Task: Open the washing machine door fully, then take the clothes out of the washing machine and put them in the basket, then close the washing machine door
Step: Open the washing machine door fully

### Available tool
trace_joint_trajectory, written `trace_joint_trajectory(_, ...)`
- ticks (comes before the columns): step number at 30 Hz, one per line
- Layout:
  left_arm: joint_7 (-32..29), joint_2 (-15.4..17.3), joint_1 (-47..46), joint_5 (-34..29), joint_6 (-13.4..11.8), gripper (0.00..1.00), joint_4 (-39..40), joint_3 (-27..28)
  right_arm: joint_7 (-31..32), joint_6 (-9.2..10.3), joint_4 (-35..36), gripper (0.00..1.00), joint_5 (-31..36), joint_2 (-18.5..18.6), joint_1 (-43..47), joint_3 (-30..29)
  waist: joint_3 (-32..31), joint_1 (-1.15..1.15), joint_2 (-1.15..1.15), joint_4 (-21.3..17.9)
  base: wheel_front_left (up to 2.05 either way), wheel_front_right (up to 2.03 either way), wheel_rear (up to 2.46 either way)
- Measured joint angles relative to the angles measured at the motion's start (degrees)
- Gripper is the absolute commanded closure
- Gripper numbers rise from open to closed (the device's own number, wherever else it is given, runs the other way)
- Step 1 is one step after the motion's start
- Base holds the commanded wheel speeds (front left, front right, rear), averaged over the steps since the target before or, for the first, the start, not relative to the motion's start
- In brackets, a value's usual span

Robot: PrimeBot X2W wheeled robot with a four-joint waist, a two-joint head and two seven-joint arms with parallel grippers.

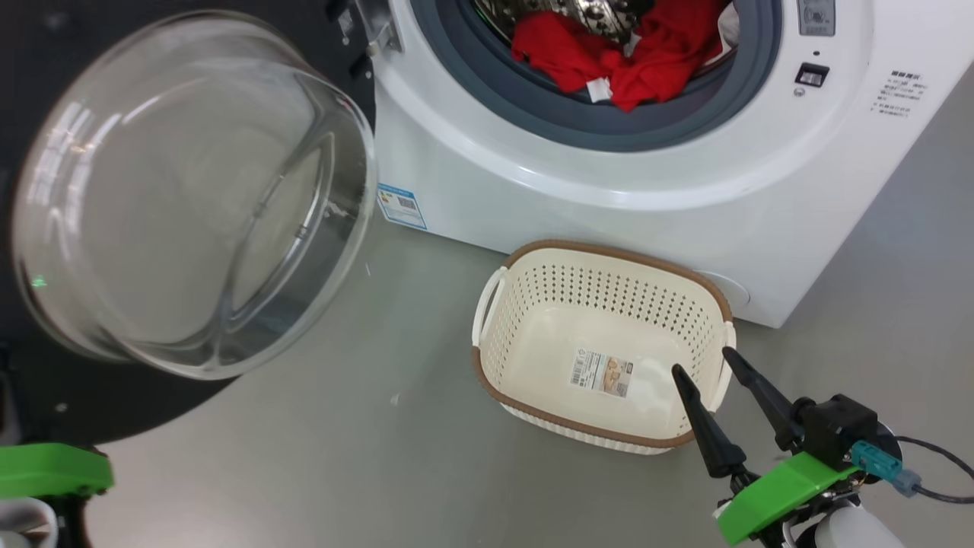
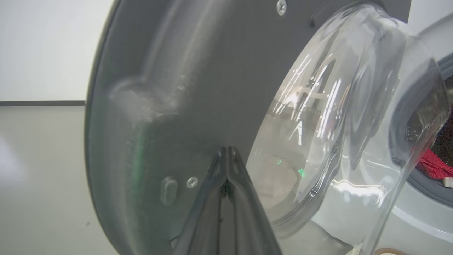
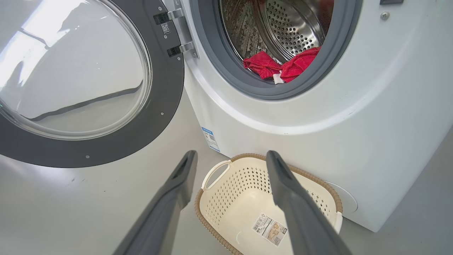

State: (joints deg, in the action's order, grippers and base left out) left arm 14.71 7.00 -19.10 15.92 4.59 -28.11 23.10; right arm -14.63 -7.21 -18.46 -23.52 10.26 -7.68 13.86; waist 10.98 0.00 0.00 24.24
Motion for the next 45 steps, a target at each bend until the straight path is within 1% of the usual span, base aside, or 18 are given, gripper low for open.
trace_joint_trajectory(5, 0.0, 0.8, -2.3, -0.5, 0.0, 1.0, -2.4, 2.6, 0.0, 0.0, 0.0, 0.0, 0.3, 0.3, -1.4, 0.0, 1.3, 0.0, 0.0, -0.5, 0.0, 0.0, 0.0)
trace_joint_trajectory(8, 0.0, 1.6, -4.5, -0.9, 0.1, 1.0, -4.4, 5.1, 0.0, 0.0, 0.0, 0.0, 0.4, 0.6, -2.0, -0.1, 2.5, 0.0, 0.0, -1.1, 0.0, 0.0, 0.0)
trace_joint_trajectory(17, 0.0, 3.4, -8.3, -2.5, 0.6, 1.0, -8.1, 8.8, 0.0, 0.0, 0.2, 0.0, 0.8, 0.7, -3.5, -0.3, 4.9, 0.0, 0.0, -2.3, 0.0, 0.0, 0.0)
trace_joint_trajectory(24, 0.0, 3.9, -10.7, -4.4, 1.1, 1.0, -10.2, 11.2, 0.0, 0.0, 0.3, 0.0, 0.8, 0.9, -4.3, -0.4, 6.2, 0.0, 0.0, -3.1, 0.0, 0.0, 0.0)
trace_joint_trajectory(37, 0.0, 3.9, -11.4, -5.9, 2.5, 1.0, -12.1, 12.3, 0.0, 0.0, 0.1, 0.0, 0.8, 0.7, -4.3, -0.7, 4.1, 0.0, 0.0, -3.1, 0.0, 0.0, 0.0)
trace_joint_trajectory(41, 0.0, 3.5, -10.6, -5.8, 2.6, 1.0, -10.3, 11.8, 0.0, 0.0, 0.0, 0.0, 0.8, 0.6, -4.3, -0.6, 2.9, 0.0, 0.0, -3.0, 0.0, 0.0, 0.0)
trace_joint_trajectory(43, 0.0, 3.0, -8.9, -5.4, 2.6, 1.0, -8.7, 10.4, 0.0, 0.0, -0.1, 0.0, 0.8, 0.5, -4.2, -0.6, 2.2, 0.0, 0.0, -3.1, 0.0, 0.0, 0.0)
trace_joint_trajectory(44, 0.0, 2.6, -7.8, -4.9, 2.6, 0.96, -7.8, 9.6, 0.0, 0.0, -0.1, 0.0, 0.8, 0.4, -4.2, -0.5, 1.8, 0.0, 0.0, -3.1, 0.0, 0.0, 0.0)
trace_joint_trajectory(45, 0.0, 2.2, -6.7, -4.4, 2.6, 0.81, -6.8, 8.7, 0.0, 0.0, -0.1, 0.0, 0.8, 0.4, -4.2, -0.5, 1.4, 0.0, 0.0, -3.2, 0.0, 0.0, 0.0)
